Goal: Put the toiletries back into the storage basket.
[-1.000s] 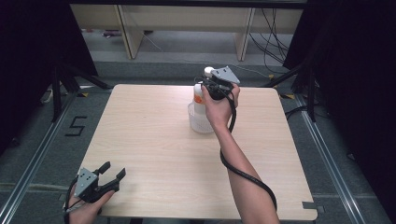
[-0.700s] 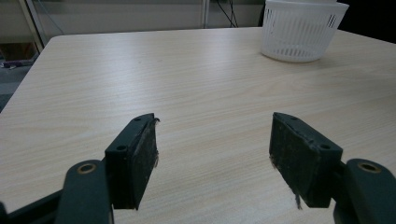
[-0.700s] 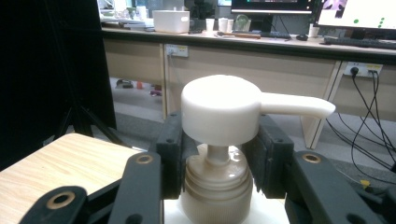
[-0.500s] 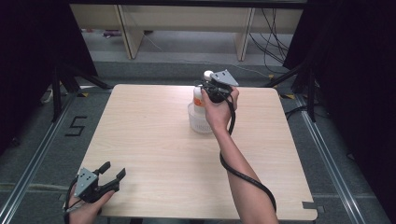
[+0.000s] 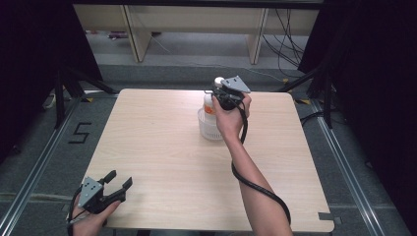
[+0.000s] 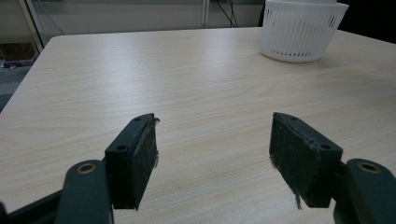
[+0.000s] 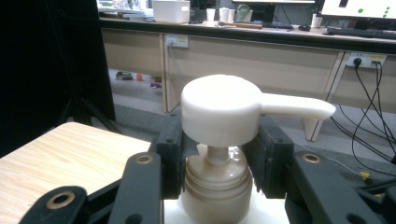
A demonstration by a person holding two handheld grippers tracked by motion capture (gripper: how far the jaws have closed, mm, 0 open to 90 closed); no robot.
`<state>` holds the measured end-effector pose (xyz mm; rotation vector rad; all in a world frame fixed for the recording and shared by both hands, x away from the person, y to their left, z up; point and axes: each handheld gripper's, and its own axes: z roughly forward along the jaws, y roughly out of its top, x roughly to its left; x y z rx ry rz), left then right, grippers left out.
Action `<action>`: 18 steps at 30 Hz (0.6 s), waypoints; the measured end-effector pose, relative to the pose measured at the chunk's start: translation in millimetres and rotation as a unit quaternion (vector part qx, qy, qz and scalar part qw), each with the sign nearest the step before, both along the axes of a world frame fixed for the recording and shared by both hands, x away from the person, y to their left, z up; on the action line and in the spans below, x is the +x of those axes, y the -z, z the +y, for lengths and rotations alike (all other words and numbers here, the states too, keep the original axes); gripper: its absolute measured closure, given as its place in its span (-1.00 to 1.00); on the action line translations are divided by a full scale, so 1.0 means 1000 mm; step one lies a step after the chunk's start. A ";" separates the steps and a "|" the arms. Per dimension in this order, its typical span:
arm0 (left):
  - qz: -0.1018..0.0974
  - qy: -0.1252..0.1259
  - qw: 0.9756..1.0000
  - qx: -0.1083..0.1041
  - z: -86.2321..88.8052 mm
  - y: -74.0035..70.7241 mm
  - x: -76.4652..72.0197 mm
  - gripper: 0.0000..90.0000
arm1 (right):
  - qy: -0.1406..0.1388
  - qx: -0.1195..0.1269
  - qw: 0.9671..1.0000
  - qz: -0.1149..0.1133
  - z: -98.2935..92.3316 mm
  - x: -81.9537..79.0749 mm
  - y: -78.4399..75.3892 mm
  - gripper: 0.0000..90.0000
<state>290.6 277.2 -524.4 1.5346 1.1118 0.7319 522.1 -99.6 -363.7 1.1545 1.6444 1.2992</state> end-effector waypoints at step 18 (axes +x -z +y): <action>0.001 0.000 1.000 0.001 0.000 0.000 0.000 -0.30 | -0.001 -0.003 1.000 0.000 -0.001 0.000 0.006 0.36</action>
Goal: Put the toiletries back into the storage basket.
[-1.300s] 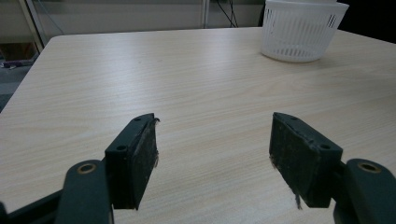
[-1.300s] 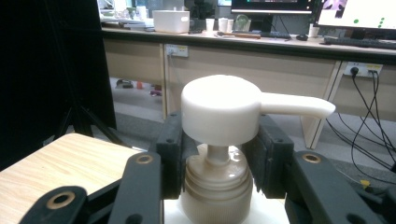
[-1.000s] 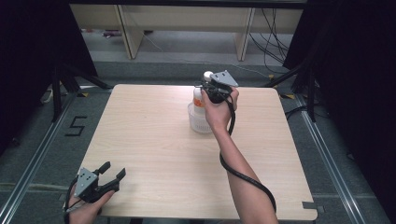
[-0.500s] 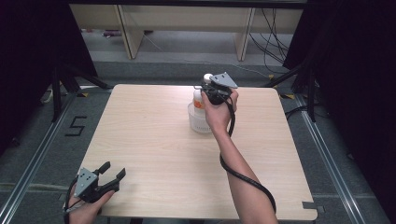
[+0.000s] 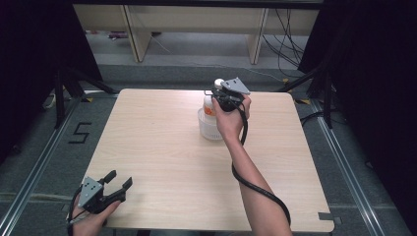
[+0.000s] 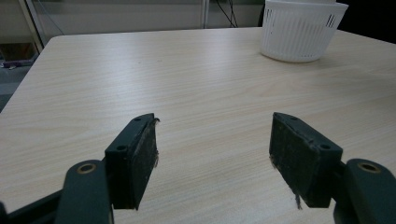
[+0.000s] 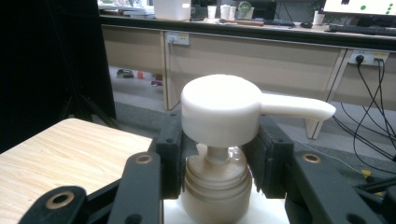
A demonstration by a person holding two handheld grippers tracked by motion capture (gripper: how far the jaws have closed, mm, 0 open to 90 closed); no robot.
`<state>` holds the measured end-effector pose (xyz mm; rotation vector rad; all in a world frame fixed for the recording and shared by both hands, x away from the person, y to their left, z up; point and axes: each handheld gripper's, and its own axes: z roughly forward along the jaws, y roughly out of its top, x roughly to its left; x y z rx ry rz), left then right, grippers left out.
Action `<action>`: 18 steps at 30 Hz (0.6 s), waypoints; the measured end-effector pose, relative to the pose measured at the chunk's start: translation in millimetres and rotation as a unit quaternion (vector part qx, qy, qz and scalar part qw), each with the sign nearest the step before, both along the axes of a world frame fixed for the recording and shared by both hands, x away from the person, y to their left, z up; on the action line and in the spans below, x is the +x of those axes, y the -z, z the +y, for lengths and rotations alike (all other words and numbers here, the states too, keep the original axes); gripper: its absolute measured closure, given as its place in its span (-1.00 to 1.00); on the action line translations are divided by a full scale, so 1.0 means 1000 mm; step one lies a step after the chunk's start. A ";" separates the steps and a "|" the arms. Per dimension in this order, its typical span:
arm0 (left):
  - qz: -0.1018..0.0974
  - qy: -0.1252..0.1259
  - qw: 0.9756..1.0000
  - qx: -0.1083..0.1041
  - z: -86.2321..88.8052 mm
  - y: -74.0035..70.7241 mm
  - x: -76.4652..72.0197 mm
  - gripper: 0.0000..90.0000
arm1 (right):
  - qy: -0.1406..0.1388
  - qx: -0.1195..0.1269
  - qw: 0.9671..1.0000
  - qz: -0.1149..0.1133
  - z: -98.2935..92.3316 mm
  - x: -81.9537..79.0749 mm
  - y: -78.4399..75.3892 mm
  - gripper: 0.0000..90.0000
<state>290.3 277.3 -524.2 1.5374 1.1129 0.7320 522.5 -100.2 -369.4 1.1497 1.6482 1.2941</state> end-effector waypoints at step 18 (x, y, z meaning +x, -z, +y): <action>-0.002 0.000 1.000 0.000 0.000 0.000 0.001 -0.30 | 0.001 0.009 1.000 0.012 -0.007 -0.008 0.000 -0.14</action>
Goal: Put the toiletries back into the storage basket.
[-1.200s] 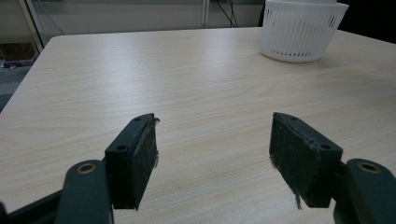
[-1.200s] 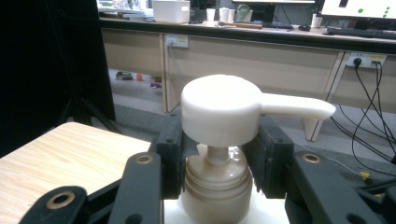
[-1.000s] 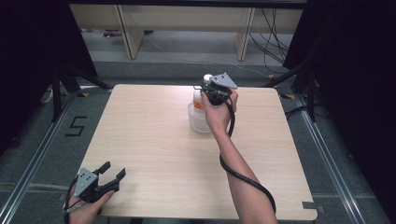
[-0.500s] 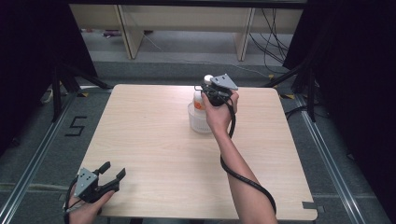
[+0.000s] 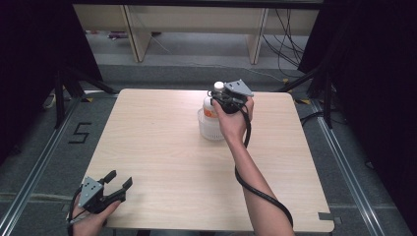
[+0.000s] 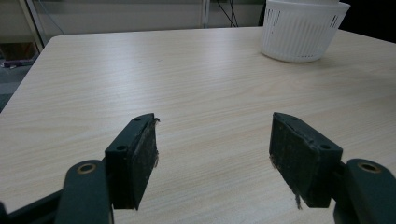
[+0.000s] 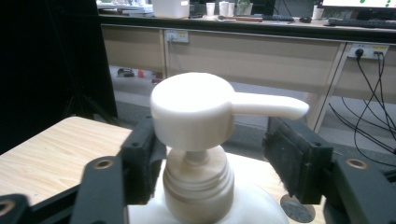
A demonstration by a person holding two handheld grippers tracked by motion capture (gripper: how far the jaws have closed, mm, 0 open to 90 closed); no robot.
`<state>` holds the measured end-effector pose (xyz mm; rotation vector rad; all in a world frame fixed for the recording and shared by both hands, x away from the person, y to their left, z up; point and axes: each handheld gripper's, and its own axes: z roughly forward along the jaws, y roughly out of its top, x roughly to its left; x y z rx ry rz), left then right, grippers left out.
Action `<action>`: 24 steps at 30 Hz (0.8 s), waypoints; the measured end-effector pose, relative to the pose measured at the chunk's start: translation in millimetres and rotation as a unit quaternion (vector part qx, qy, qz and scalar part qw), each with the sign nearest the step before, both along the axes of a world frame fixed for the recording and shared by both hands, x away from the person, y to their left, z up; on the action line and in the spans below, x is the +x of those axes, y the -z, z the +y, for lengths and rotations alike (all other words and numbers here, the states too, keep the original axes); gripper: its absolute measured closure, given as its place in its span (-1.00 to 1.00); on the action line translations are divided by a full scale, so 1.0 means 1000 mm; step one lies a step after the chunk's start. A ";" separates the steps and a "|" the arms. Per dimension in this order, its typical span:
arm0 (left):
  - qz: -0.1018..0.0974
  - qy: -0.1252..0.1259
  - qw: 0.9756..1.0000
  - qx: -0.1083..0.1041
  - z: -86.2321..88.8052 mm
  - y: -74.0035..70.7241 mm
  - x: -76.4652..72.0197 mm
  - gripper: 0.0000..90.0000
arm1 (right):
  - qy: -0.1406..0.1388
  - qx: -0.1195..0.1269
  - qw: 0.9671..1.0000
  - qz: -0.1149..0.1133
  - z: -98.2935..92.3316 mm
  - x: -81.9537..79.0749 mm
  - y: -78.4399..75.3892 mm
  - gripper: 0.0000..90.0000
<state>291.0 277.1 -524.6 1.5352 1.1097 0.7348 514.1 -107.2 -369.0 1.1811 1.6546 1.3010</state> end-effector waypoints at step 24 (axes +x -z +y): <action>-0.001 0.000 1.000 0.003 0.000 0.000 0.000 -0.29 | -0.027 -0.003 1.000 -0.006 -0.016 -0.029 -0.007 -0.31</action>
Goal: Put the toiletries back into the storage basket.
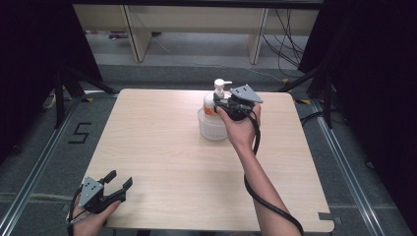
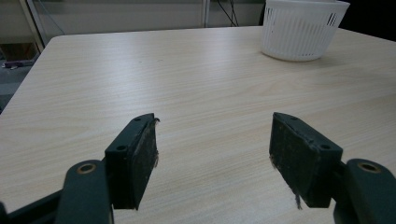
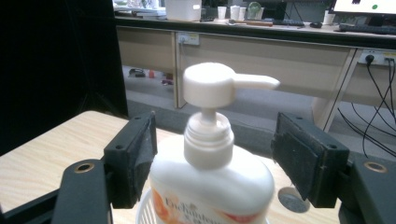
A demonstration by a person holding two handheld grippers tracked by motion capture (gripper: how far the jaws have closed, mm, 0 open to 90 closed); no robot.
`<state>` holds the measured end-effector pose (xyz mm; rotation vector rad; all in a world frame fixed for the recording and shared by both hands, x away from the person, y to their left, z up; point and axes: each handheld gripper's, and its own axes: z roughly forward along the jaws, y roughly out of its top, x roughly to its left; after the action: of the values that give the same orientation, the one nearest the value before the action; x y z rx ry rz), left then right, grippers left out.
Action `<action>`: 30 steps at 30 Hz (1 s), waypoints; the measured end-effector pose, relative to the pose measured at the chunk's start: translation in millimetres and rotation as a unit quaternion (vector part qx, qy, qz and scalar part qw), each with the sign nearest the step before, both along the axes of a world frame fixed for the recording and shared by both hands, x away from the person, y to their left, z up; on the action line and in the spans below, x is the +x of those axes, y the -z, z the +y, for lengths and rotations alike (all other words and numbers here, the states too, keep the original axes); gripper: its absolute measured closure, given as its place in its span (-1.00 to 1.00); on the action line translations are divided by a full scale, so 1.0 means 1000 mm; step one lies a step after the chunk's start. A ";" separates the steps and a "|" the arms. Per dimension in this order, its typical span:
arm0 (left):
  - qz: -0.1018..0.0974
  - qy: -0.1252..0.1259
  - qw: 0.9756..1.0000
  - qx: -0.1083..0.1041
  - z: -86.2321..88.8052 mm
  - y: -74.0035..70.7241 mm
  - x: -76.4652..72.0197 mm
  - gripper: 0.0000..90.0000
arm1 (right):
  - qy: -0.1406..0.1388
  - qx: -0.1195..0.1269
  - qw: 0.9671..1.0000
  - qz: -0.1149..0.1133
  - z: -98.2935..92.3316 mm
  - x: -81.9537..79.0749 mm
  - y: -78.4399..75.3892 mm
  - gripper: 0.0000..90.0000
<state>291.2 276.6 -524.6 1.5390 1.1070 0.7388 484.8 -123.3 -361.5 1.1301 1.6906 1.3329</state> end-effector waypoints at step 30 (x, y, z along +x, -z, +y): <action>0.001 -0.004 1.000 0.006 -0.001 0.000 0.000 -0.30 | -0.020 -0.019 0.999 0.035 -0.075 -0.073 0.041 -0.25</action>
<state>290.7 276.0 -524.3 1.5467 1.1125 0.7505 411.6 -198.4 -402.8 1.1375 1.7898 1.2951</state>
